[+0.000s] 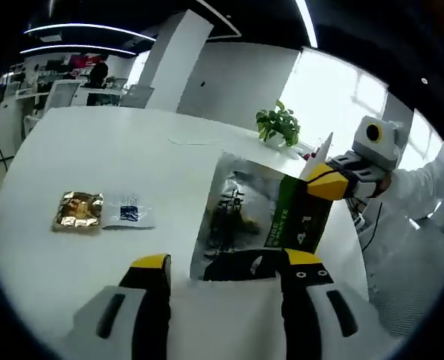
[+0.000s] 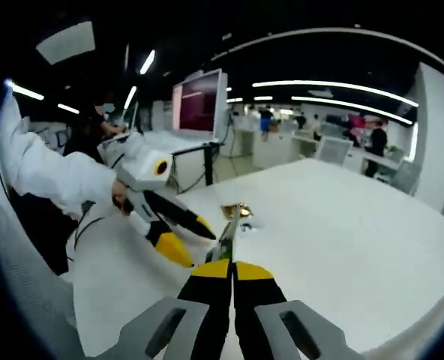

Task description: Arrange the skincare products in the storage area until every visible bottle or jar stands upright without overlapping.

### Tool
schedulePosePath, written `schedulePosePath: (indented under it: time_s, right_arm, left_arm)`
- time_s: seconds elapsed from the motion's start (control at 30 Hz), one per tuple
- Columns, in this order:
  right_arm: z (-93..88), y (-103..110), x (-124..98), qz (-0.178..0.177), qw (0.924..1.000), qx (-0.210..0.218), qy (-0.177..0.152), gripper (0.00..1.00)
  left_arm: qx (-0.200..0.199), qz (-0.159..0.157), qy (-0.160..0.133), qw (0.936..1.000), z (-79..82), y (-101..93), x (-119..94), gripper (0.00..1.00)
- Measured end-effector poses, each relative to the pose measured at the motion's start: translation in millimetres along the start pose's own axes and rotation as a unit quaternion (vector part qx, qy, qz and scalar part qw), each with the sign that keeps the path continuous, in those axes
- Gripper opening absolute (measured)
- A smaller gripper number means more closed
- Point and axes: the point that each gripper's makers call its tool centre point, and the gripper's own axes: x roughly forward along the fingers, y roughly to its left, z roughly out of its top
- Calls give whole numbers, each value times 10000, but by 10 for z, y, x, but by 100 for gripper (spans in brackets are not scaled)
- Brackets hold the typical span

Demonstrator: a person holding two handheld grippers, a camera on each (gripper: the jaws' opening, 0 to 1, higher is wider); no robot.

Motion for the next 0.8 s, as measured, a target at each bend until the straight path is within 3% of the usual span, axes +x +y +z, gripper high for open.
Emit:
schedulePosePath:
  time_s: [0.17,0.3,0.43,0.63,0.8]
  right_arm:
    - [27,174,-113,480,9988,-60,-101,0]
    - [29,227,-210,612,9980,-115,-144,0]
    - [56,330,-319,919,9951,-191,-309,0]
    - [81,313,-404,965,9946,-193,-344,0]
    - [99,222,-451,775,9963,-178,-331,0]
  left_arm:
    - [294,-360,-106,9989,52,-105,20,54]
    - [415,-690,-248,9964,131,-300,44,51]
    - [531,-978,-132,9937,71,-435,66,45]
    - [751,-1316,91,9884,-5,-547,39,24]
    - [854,-1554,249,9838,14,-739,-43,15]
